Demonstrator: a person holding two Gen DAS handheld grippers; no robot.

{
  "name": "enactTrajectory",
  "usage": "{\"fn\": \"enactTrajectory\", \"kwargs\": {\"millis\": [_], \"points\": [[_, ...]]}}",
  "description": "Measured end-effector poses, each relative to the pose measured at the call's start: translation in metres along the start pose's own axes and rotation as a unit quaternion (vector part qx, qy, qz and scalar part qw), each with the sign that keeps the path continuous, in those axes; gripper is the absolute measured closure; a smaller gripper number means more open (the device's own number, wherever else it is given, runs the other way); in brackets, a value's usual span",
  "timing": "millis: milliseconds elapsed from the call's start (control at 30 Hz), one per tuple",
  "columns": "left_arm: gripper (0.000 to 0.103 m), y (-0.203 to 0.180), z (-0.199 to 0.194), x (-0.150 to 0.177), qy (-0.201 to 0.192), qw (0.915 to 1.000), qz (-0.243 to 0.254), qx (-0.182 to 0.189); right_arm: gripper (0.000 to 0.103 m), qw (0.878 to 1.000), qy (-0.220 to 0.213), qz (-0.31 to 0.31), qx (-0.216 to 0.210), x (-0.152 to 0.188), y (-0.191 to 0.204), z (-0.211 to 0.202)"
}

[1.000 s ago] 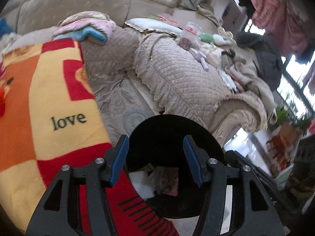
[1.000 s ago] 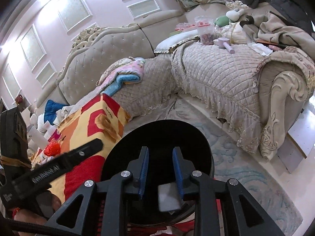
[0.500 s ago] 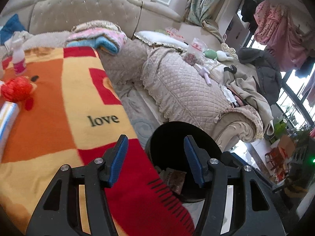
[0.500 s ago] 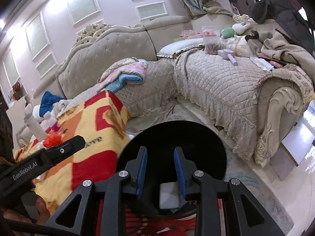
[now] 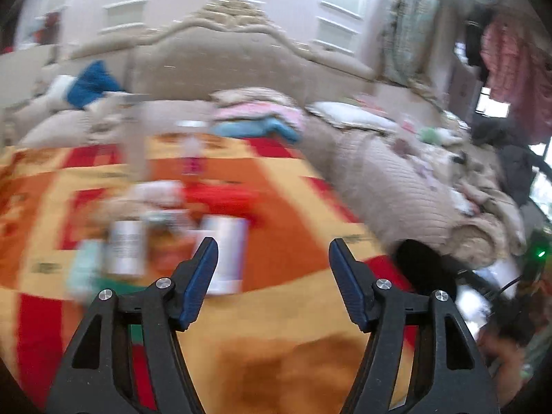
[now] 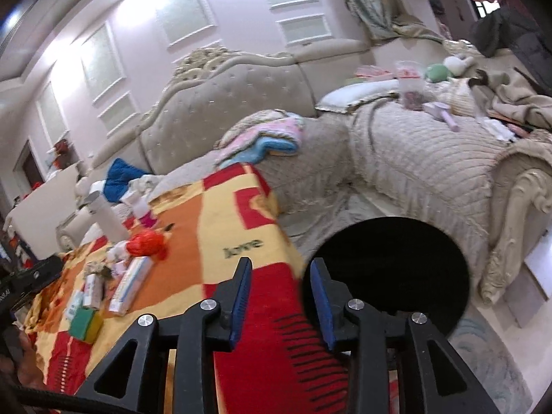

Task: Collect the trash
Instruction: 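Move both open tools back over the items on the blanket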

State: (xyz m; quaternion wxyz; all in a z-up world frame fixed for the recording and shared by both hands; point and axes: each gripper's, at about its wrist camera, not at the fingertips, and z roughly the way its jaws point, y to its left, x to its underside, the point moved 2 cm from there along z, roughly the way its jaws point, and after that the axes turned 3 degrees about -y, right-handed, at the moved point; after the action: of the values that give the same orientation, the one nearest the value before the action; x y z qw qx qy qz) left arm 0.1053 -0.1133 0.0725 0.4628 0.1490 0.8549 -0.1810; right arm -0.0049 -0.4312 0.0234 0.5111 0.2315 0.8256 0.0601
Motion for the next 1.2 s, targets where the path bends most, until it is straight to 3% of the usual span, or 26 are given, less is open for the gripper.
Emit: {"fn": "enactTrajectory", "kwargs": {"millis": [133,200,300,400,633,767,967,1200], "points": [[0.030,0.113,-0.031,0.018,-0.018,0.9921,-0.040,-0.118,0.067,0.999,0.011,-0.008,-0.030,0.005,0.025,0.013],[0.030,0.154,-0.034,0.030,-0.007,0.9873,-0.074,-0.140,0.066,0.999,0.019,-0.021,-0.041,0.010,0.042,0.022],[0.030,0.184,-0.027,0.044,0.013,0.9834,-0.096,-0.153,0.066,0.996,0.027,-0.053,-0.059,0.017,0.071,0.033],[0.030,0.188,-0.015,0.052,0.024,0.9847,-0.098,-0.142,0.066,0.993,0.040,-0.081,-0.070,0.027,0.096,0.045],[0.030,0.158,0.007,0.059,0.025,0.9889,-0.093,-0.114,0.066,0.988,0.057,-0.116,-0.085,0.043,0.129,0.060],[0.030,0.154,0.015,0.061,0.031,0.9906,-0.089,-0.099,0.066,0.987,0.063,-0.118,-0.086,0.047,0.133,0.064],[0.030,0.168,0.014,0.069,0.035,0.9874,-0.130,-0.083,0.066,0.987,0.066,-0.116,-0.088,0.048,0.134,0.066],[0.027,0.158,0.027,0.070,0.046,0.9872,-0.150,-0.025,0.066,0.984,0.077,-0.130,-0.094,0.054,0.146,0.074]]}}
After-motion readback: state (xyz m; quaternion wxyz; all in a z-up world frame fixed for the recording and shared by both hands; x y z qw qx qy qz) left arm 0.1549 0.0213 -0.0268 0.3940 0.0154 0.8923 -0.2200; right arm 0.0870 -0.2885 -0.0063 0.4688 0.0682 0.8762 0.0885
